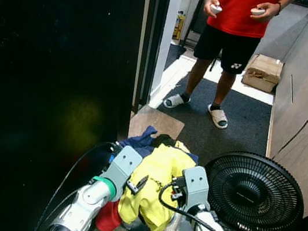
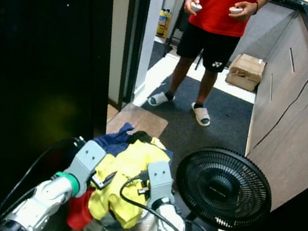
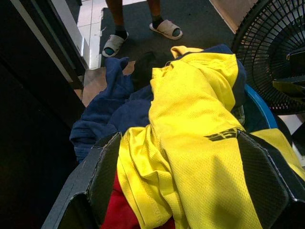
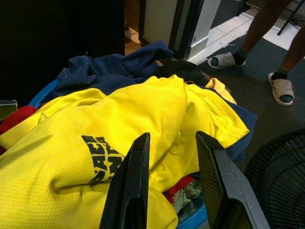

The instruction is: Clothes washing

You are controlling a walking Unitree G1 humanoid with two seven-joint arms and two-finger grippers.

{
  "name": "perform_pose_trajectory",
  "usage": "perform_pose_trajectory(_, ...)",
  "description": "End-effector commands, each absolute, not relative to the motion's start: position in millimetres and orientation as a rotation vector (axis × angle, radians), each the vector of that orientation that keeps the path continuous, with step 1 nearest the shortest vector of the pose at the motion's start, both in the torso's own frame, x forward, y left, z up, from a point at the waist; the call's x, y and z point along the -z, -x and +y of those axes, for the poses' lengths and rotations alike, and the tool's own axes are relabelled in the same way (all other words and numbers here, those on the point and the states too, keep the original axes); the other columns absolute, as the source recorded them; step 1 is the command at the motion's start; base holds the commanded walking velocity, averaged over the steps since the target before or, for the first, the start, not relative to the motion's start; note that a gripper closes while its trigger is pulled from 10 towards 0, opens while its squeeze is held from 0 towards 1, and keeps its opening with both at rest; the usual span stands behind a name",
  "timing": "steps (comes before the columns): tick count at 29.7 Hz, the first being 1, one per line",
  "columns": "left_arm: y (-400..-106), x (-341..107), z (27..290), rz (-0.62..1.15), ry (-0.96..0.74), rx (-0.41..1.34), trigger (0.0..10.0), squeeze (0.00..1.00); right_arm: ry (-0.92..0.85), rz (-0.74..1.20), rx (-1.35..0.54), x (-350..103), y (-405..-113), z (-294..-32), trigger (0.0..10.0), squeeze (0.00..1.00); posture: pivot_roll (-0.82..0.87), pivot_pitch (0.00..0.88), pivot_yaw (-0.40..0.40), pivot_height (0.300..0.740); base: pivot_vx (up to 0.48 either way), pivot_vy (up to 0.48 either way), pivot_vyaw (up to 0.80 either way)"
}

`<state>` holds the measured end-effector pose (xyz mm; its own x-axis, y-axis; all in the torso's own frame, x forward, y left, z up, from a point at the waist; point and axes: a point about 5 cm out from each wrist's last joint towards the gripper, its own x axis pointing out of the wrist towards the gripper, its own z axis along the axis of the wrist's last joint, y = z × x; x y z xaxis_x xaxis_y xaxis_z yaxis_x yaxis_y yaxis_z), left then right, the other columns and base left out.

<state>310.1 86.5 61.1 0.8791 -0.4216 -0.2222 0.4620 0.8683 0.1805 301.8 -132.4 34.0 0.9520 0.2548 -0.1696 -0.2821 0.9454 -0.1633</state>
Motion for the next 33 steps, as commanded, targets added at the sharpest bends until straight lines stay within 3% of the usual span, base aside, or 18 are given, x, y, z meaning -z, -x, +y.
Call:
perform_pose_trajectory(1, -306.9, -56.1, 89.0, 0.201, -0.229, 0.463, 10.0, 1.0, 0.179, 0.178, -0.264, -28.0, -298.0, -135.1, 10.0, 0.0, 0.06, 0.017, 0.024, 0.74, 0.0, 0.0, 0.0)
perform_pose_trajectory(7, -307.5, -56.0, 89.8, 0.203, -0.235, 0.449, 10.0, 1.0, 0.179, 0.178, -0.263, -28.4, -298.6, -134.9, 10.0, 0.0, 0.06, 0.016, 0.021, 0.74, 0.0, 0.0, 0.0)
perform_pose_trajectory(8, -307.9, -56.1, 90.2, 0.204, -0.242, 0.44, 10.0, 0.0, 0.18, 0.177, -0.262, -28.6, -298.9, -134.9, 10.0, 0.0, 0.06, 0.016, 0.021, 0.74, 0.0, 0.0, 0.0)
perform_pose_trajectory(16, -308.3, -56.0, 90.6, 0.209, -0.24, 0.438, 10.0, 0.02, 0.182, 0.178, -0.264, -28.8, -299.4, -134.3, 10.0, 0.0, 0.06, 0.013, 0.02, 0.74, 0.0, 0.0, 0.0)
perform_pose_trajectory(17, -308.0, -56.0, 90.2, 0.21, -0.23, 0.444, 10.0, 1.0, 0.182, 0.179, -0.264, -28.7, -299.4, -134.3, 10.0, 0.0, 0.06, 0.013, 0.021, 0.74, 0.0, 0.0, 0.0)
perform_pose_trajectory(25, -307.4, -57.2, 89.0, 0.206, -0.213, 0.46, 10.0, 1.0, 0.181, 0.179, -0.264, -28.7, -299.4, -134.4, 10.0, 0.0, 0.06, 0.013, 0.022, 0.74, 0.0, 0.0, 0.0)
perform_pose_trajectory(26, -307.6, -57.3, 89.2, 0.206, -0.217, 0.457, 10.0, 1.0, 0.173, 0.179, -0.268, -28.6, -299.2, -134.1, 10.0, 0.17, 0.06, 0.013, 0.022, 0.74, 0.0, 0.0, 0.0)
perform_pose_trajectory(27, -307.6, -57.3, 89.2, 0.206, -0.217, 0.457, 10.0, 1.0, 0.173, 0.179, -0.268, -28.6, -299.2, -134.1, 10.0, 0.17, 0.06, 0.013, 0.022, 0.74, 0.0, 0.0, 0.0)
perform_pose_trajectory(28, -307.9, -57.3, 89.4, 0.207, -0.225, 0.452, 10.0, 1.0, 0.16, 0.179, -0.273, -28.5, -298.9, -133.6, 10.0, 1.0, 0.06, 0.012, 0.023, 0.74, 0.0, 0.0, 0.0)
perform_pose_trajectory(30, -307.9, -57.3, 89.4, 0.207, -0.225, 0.452, 10.0, 1.0, 0.16, 0.179, -0.273, -28.5, -298.9, -133.6, 10.0, 1.0, 0.06, 0.012, 0.023, 0.74, 0.0, 0.0, 0.0)
perform_pose_trajectory(31, -308.0, -57.2, 89.4, 0.208, -0.229, 0.449, 10.0, 0.0, 0.15, 0.179, -0.277, -28.5, -298.6, -133.3, 10.0, 1.0, 0.06, 0.012, 0.024, 0.74, 0.0, 0.0, 0.0)
perform_pose_trajectory(33, -308.0, -57.2, 89.4, 0.208, -0.229, 0.449, 10.0, 0.0, 0.15, 0.179, -0.277, -28.5, -298.6, -133.3, 10.0, 1.0, 0.06, 0.012, 0.024, 0.74, 0.0, 0.0, 0.0)
